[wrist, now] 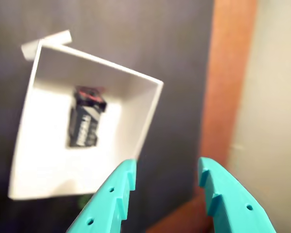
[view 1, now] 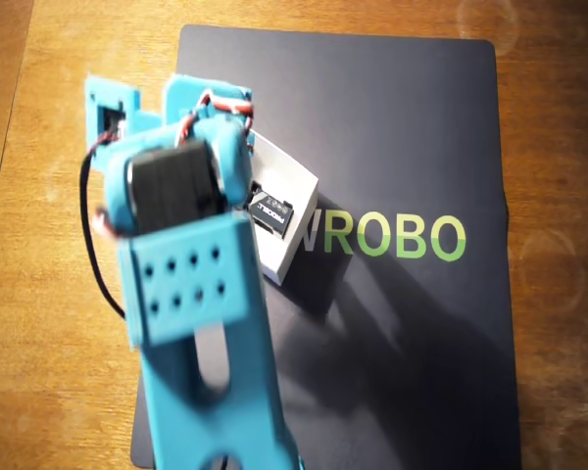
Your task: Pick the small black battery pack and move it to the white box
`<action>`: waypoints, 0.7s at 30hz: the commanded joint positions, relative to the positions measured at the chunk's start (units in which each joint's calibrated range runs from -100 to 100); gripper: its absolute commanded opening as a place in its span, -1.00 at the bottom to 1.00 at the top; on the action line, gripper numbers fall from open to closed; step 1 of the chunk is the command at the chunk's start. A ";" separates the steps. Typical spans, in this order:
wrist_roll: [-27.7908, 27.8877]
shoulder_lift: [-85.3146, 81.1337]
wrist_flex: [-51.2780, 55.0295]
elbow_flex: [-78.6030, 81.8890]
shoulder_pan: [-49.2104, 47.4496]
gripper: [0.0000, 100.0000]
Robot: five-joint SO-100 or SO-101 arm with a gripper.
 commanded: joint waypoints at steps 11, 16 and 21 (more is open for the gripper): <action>8.84 -38.00 1.26 33.50 6.65 -0.71; 8.84 -51.68 1.26 44.57 10.40 -0.70; 8.84 -60.27 1.35 51.55 11.46 -0.71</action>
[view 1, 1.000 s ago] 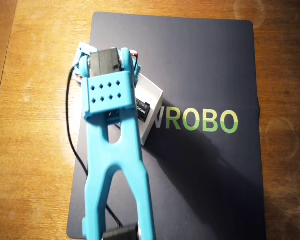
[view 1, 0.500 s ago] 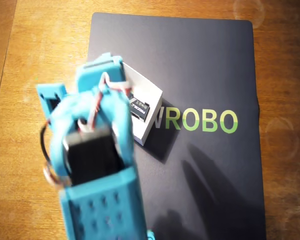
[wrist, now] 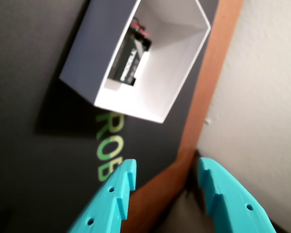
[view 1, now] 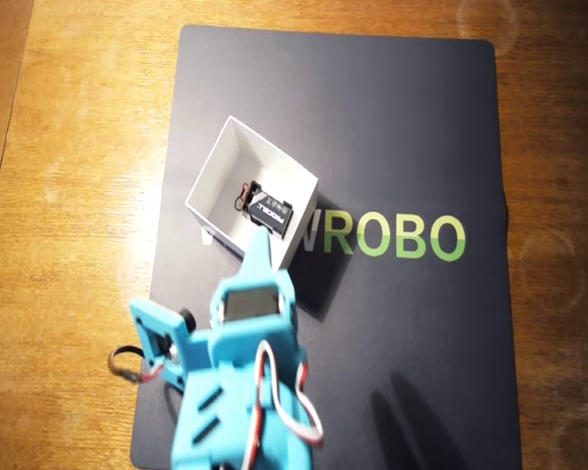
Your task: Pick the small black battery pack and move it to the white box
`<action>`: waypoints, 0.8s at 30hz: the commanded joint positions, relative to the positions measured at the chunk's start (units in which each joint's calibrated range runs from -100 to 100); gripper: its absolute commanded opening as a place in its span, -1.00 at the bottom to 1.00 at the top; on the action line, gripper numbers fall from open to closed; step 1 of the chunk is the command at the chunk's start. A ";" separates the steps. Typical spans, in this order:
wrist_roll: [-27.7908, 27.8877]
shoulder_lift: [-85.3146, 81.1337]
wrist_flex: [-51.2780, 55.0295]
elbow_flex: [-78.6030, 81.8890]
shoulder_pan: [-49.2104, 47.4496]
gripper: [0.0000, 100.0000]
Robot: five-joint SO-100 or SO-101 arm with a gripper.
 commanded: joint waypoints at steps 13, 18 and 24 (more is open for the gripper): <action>-0.16 -18.81 0.21 19.70 0.33 -0.71; -2.01 -26.88 0.48 23.69 0.33 -0.78; -2.71 -28.54 6.87 24.05 0.33 -0.86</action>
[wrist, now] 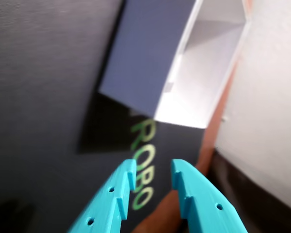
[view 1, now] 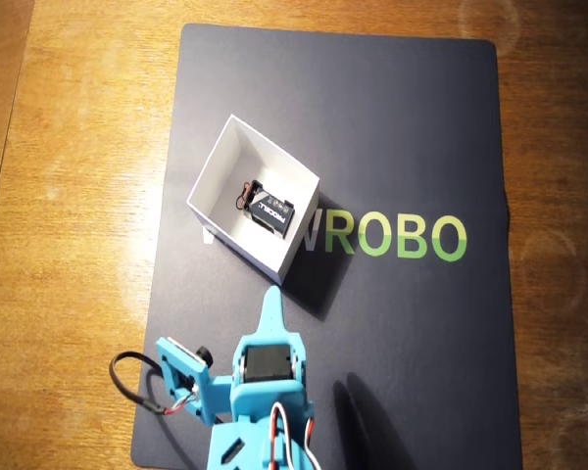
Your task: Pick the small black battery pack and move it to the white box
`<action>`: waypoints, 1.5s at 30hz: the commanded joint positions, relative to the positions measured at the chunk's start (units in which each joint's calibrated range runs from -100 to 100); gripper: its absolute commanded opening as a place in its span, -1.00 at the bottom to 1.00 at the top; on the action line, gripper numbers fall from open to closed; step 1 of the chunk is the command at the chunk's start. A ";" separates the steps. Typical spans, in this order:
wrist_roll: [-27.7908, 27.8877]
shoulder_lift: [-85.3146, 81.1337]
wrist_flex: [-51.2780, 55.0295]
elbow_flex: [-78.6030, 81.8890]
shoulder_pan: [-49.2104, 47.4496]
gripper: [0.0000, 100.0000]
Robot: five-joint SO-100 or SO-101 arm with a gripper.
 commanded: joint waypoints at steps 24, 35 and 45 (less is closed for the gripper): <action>-2.90 -0.32 -0.12 10.30 0.33 -0.87; -2.52 -0.32 -0.91 13.11 0.33 -0.99; -2.52 -0.15 -1.00 13.11 0.09 -0.99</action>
